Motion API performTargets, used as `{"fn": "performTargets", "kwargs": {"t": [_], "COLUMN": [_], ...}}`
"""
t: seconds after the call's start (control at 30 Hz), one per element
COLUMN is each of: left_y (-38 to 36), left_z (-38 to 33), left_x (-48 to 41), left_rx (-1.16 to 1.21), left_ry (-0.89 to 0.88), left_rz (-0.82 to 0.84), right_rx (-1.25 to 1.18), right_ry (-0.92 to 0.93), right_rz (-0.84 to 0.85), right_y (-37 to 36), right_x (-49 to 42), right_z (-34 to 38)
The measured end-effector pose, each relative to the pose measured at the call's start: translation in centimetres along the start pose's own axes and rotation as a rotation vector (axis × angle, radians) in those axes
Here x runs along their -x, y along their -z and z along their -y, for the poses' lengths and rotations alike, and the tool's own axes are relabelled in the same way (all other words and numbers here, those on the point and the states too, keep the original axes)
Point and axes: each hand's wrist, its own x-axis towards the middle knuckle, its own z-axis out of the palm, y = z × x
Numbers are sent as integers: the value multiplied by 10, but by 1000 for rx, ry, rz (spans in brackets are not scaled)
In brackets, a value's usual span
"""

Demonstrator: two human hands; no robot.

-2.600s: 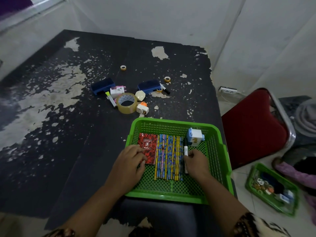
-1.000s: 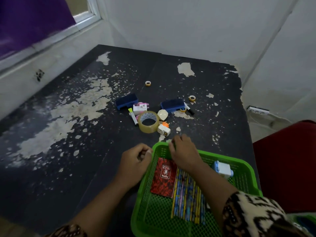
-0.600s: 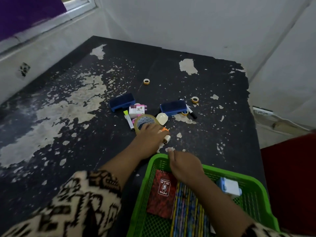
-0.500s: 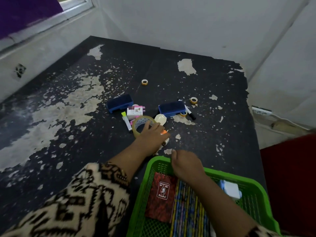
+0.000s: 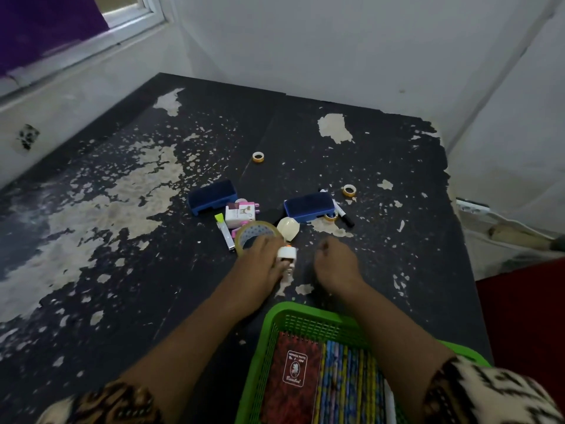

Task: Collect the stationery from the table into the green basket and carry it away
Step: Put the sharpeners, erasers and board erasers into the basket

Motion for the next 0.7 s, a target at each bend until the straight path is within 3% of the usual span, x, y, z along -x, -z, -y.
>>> {"fn": "performTargets", "kwargs": {"t": [0.13,0.3,0.47,0.7], "left_y": [19,31,40,41], "left_z": [14,24,17,-8], "left_x": [29,48,58,70], "left_rx": [159,276,504,682], "left_ry": [89,176,238,335], "left_rz": [-130,-210,-263,-302], "right_rx": [188,345,358,8], "right_ry": [255,276,323,280], "right_rz": [61,247,122,-16], "right_y": [-20,-36,-39,-9], "right_x": [-31,-59,-61,-32], "right_z": [21,28,18,-1]}}
